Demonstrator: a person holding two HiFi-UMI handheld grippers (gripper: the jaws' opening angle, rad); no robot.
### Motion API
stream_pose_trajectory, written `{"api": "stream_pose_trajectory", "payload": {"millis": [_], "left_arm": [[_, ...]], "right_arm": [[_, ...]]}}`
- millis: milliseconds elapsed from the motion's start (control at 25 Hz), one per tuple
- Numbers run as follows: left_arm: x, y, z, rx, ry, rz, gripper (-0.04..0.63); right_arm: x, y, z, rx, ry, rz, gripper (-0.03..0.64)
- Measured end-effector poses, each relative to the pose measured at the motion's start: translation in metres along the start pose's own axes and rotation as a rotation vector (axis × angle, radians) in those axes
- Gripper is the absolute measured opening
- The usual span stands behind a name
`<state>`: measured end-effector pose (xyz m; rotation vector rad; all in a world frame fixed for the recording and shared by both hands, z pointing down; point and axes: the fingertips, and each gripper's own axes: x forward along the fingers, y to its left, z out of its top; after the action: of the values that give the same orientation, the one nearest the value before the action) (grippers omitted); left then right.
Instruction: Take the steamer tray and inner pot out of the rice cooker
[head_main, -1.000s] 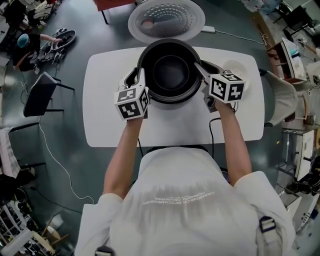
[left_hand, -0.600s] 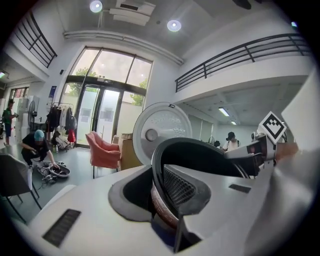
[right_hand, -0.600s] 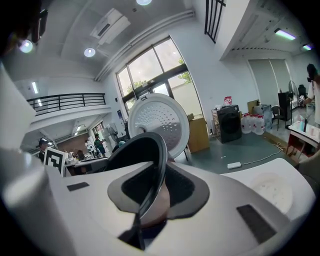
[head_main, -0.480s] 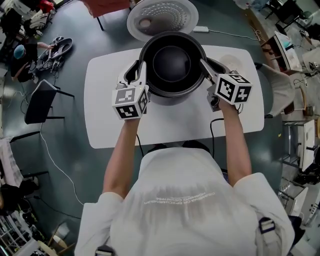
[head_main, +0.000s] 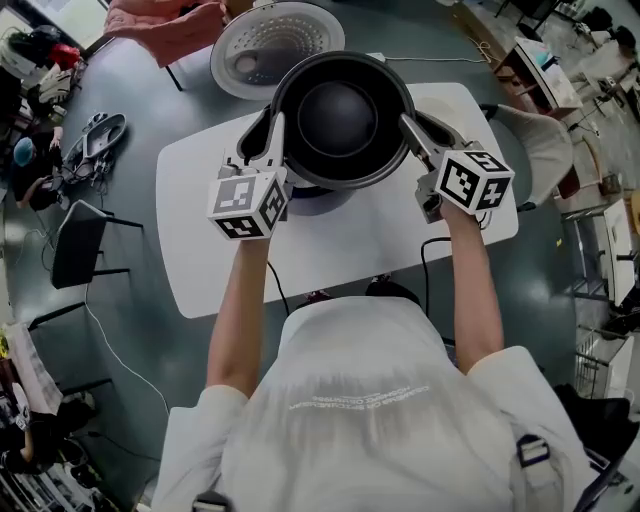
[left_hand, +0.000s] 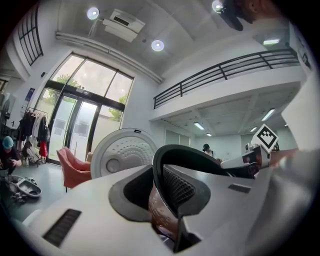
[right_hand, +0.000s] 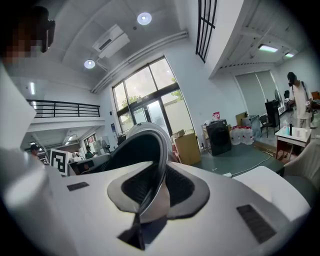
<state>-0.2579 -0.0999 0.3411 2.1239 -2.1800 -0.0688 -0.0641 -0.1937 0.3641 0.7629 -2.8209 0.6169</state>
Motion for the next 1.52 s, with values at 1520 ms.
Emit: {"api": "stream_pose_trajectory", "payload": {"millis": [1520], "left_arm": [[0.146,-0.313,-0.205,-0.203,0.404,-0.379,0.063]], "right_arm": [[-0.233,-0.291,-0.142,0.375,0.054,-0.406,0.084]]}}
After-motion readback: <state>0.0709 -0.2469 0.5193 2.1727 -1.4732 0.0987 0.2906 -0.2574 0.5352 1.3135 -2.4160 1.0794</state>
